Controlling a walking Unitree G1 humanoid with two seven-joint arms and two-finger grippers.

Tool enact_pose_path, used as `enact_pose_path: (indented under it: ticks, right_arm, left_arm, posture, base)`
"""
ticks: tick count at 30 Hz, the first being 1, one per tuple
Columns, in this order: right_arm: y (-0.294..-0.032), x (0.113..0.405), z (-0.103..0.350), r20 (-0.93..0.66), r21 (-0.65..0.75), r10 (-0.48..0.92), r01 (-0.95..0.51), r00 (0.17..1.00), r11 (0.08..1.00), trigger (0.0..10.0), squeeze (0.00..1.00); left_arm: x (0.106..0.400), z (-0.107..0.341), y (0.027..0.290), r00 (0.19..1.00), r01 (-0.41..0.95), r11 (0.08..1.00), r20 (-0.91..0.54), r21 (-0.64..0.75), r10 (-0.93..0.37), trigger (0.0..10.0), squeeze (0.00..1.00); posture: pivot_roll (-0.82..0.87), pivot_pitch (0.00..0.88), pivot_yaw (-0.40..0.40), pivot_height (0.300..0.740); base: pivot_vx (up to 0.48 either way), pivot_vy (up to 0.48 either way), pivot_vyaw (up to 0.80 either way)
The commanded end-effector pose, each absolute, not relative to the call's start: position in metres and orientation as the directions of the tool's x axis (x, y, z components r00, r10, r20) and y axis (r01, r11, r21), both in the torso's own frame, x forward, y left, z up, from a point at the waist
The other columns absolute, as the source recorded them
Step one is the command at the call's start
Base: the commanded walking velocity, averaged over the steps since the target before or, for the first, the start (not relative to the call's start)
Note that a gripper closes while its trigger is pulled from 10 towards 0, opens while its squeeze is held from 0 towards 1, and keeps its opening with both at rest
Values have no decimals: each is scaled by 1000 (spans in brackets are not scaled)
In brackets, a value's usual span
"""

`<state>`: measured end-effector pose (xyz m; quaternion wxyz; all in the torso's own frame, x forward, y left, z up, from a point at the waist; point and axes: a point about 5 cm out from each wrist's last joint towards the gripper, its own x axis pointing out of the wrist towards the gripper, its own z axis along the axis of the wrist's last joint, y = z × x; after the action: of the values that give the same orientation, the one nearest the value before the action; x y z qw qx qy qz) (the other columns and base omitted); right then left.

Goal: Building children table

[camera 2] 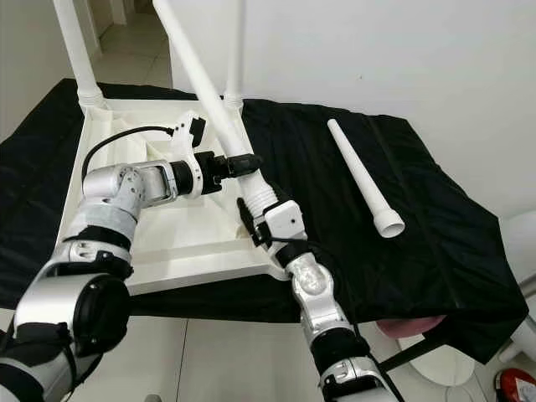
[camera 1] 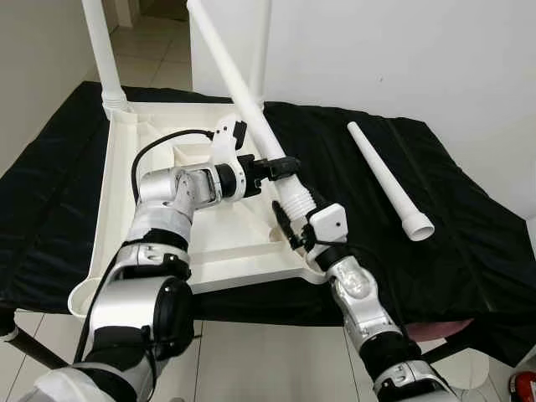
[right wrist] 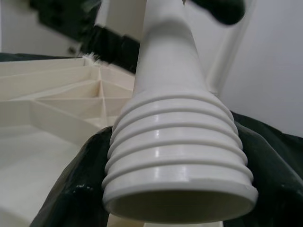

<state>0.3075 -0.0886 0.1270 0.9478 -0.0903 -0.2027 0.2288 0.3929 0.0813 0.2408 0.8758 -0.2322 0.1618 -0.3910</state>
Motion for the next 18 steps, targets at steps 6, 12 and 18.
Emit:
enact_pose_path:
  ticks: [6, 12, 18]
  right_arm:
    - [-85, 295, 121, 348, -274, 473, -395, 809, 877, 10000, 0]
    - [-80, 290, 118, 344, -270, 476, -400, 809, 876, 10000, 0]
    - [-79, 293, 121, 349, -275, 466, -386, 813, 880, 10000, 0]
  left_arm:
    - [406, 264, 93, 723, 556, 640, -72, -530, -687, 10000, 0]
    - [412, 271, 102, 774, 494, 655, -55, -571, -631, 9216, 0]
    - [412, 266, 98, 776, 471, 637, -56, -610, -628, 0, 0]
  posture:
    - [16, 0, -63, 740]
    - [8, 0, -53, 740]
    - [2, 0, -51, 740]
  base:
    - [0, 0, 0]
    - [0, 0, 0]
    - [0, 0, 0]
